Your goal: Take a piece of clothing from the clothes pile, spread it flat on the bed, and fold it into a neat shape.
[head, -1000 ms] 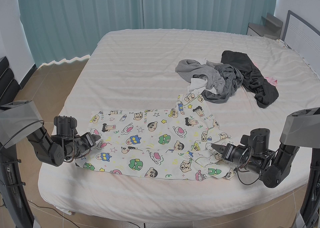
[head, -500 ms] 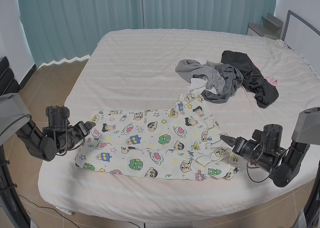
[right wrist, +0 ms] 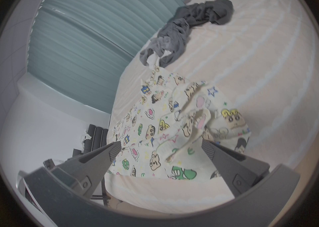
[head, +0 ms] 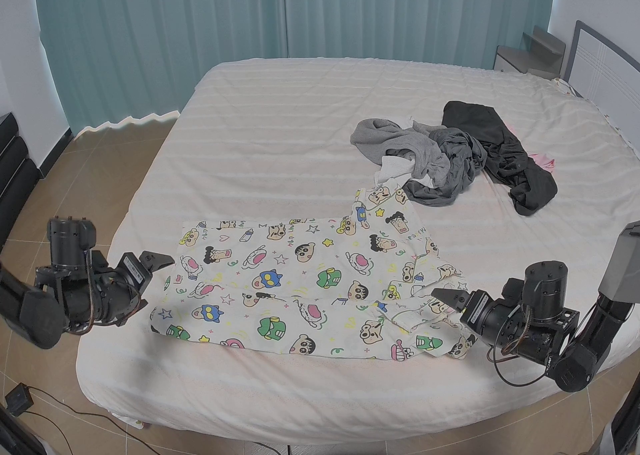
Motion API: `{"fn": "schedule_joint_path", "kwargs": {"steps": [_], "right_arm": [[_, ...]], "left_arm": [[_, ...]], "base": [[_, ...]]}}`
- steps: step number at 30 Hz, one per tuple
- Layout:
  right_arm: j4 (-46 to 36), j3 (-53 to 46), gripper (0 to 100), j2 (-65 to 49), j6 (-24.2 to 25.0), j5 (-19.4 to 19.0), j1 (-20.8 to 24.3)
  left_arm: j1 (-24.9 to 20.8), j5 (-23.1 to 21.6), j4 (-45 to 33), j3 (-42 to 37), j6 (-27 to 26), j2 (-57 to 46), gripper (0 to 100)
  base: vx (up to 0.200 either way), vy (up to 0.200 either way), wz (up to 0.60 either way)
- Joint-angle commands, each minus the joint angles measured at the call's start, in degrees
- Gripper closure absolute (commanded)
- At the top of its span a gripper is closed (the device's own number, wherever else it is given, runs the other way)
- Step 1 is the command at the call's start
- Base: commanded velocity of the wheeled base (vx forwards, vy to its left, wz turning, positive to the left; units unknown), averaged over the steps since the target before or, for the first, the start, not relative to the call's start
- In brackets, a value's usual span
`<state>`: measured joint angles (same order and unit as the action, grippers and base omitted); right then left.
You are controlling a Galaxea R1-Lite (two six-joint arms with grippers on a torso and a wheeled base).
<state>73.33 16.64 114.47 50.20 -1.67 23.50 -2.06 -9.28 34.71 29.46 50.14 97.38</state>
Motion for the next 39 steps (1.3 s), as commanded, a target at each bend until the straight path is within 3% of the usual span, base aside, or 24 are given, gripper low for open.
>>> {"fn": "schedule_joint_path", "kwargs": {"steps": [1, 8, 12, 14, 19, 27, 32, 39], "right_arm": [[-3.54, 1.03, 0, 1.72, 4.91, 0.18, 2.34], [-5.30, 0.94, 0, 4.71, 6.14, 0.09, 3.48], [-5.30, 0.41, 0, 1.99, 5.61, 0.09, 1.19], [-5.65, -0.56, 0, -0.21, 3.32, -1.05, -0.65], [-5.30, -4.34, 0, -1.27, -8.01, -5.54, -5.31], [-5.30, -5.57, 0, 1.63, -18.03, -15.64, -6.80], [-5.21, -2.58, 0, 5.94, -22.16, -16.17, -6.89], [-5.65, 0.67, 0, 6.56, -23.13, -16.17, -8.65]], "left_arm": [[-0.05, -1.97, -0.52, -8.37, 3.65, -9.93, 0], [-0.05, -2.94, -0.34, -13.38, 5.76, -14.50, 0], [-0.05, -4.70, -0.43, -14.17, 7.60, -16.69, 0], [-0.22, -5.31, -0.52, -14.61, 7.60, -17.22, 0], [-0.40, -5.40, -0.43, -15.58, 7.60, -16.96, 0], [-0.49, -5.49, -0.52, -16.02, 7.60, -16.96, 0], [-0.49, -5.66, -0.43, -16.63, 7.60, -16.96, 0], [-0.66, -5.93, -0.34, -16.81, 7.52, -17.05, 0]], "base": [[0.000, 0.000, 0.00], [0.000, 0.000, 0.00], [0.000, 0.000, 0.00], [0.000, 0.000, 0.00], [0.000, 0.000, 0.00], [0.000, 0.000, 0.00], [0.000, 0.000, 0.00], [0.000, 0.000, 0.00]]}}
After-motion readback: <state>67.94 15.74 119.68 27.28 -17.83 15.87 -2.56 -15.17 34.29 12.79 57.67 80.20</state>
